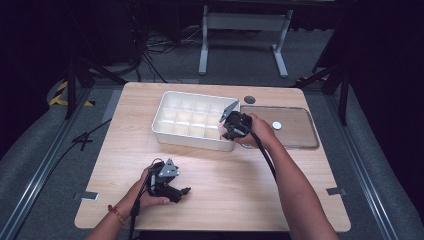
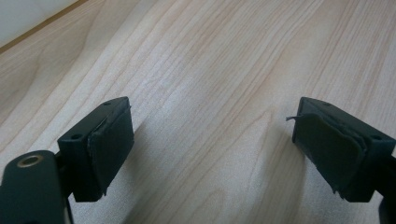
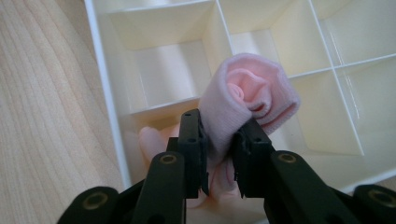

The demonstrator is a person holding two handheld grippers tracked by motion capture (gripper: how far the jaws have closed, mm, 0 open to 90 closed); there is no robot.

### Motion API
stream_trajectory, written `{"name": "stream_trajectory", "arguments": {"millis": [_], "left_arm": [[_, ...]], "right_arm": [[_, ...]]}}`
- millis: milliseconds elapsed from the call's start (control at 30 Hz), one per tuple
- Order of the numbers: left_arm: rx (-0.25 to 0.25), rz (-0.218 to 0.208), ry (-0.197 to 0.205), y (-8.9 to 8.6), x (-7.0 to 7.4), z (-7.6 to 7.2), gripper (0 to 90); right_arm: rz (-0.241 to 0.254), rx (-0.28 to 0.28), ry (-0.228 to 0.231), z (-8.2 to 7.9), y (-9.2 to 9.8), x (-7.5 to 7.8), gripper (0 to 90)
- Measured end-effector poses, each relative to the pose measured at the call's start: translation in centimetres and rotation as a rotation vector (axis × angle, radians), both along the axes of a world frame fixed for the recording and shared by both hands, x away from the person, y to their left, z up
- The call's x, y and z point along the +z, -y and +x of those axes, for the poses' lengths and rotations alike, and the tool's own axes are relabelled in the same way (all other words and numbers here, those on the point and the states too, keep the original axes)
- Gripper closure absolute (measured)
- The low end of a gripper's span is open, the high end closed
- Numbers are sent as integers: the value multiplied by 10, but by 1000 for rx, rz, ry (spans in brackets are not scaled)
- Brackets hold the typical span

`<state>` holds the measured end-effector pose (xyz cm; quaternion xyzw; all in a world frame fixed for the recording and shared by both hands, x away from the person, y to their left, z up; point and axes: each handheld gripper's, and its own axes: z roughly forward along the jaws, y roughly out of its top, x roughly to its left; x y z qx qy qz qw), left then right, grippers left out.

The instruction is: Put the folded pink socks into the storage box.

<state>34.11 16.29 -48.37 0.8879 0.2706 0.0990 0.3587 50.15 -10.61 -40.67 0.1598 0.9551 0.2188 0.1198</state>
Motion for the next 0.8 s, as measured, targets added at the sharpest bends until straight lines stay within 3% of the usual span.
{"name": "stream_trajectory", "arguments": {"millis": [233,433,533,667,800], "left_arm": [[0,0,0,0,0,0,128],[-1,1,-2,0,0,0,128],[-1,1,-2,0,0,0,128],[-1,1,-2,0,0,0,128],[-2,0,-3,0,0,0,128]], "right_arm": [[35,-30,-18,0,8,5,676],[84,-65,-3,0,13,11,568],[132,-111,2,1,17,14,518],[152,-163,1,6,19,11,454],[178,-186,-39,9,19,5,439]]}}
